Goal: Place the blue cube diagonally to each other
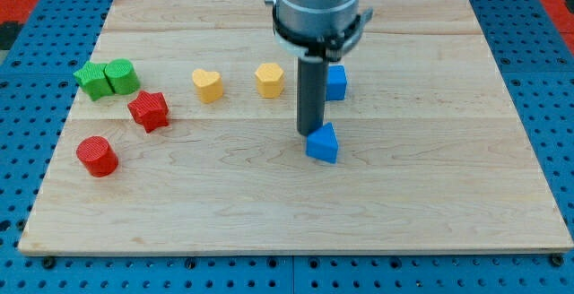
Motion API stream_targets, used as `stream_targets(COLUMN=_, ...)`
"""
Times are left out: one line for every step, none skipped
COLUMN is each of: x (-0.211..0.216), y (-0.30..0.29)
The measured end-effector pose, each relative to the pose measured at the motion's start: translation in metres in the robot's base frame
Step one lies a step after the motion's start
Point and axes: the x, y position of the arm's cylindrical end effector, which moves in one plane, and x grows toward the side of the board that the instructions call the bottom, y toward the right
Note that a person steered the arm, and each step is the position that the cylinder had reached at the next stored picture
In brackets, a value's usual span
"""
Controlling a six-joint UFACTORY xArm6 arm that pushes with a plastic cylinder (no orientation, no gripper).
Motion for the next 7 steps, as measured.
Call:
stream_targets(x=-0.018, y=0.055)
stream_targets(x=-0.074, y=0.093)
stream_targets(x=-0.114, y=0.062)
stream_targets(x=-0.101, y=0.002)
stream_targets(x=-0.055, y=0.0)
stream_targets(x=-0.066, y=0.015)
stream_targets(x=-0.102, y=0.013)
